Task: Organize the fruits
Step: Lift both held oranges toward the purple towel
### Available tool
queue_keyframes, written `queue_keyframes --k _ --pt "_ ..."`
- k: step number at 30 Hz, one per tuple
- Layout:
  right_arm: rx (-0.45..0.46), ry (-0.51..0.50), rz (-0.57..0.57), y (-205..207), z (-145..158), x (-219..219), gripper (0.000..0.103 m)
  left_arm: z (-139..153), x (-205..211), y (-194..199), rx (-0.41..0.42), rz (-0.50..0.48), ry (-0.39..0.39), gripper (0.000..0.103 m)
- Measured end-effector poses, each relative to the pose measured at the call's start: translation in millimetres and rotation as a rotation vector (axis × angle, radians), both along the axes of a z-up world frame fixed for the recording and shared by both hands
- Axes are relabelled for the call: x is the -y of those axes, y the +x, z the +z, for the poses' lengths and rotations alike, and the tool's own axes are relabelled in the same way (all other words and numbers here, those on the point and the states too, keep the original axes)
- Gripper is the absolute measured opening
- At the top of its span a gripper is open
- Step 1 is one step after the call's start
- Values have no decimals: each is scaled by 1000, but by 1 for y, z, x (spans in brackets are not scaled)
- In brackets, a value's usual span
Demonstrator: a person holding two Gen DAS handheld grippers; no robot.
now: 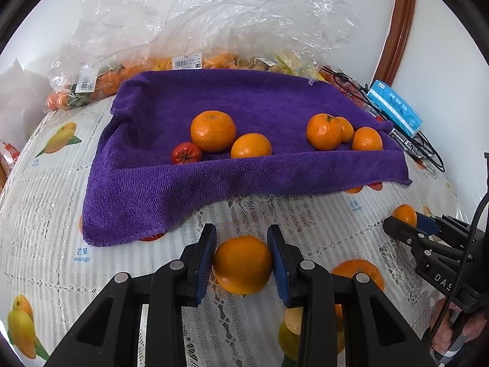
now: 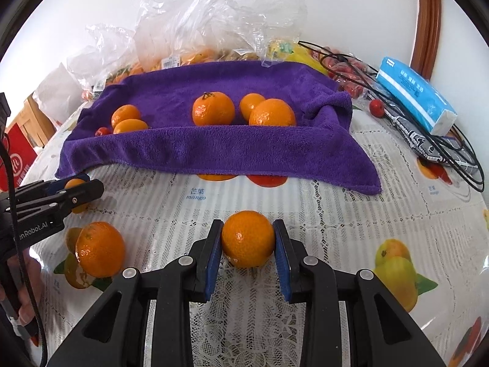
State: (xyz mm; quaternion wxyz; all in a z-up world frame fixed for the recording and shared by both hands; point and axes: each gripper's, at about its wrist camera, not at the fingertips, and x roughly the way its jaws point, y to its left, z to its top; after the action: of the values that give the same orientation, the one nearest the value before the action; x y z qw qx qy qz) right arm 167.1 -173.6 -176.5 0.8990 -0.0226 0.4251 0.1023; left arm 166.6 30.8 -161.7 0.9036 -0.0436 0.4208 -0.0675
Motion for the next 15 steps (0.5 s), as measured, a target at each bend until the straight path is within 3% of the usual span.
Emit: queue_keyframes --k 4,15 --pt "-2 6 3 1 0 1 34 0 -5 -2 1 11 -35 32" --pt "-2 14 9 0 -1 2 37 3 -2 -6 25 3 -29 32"
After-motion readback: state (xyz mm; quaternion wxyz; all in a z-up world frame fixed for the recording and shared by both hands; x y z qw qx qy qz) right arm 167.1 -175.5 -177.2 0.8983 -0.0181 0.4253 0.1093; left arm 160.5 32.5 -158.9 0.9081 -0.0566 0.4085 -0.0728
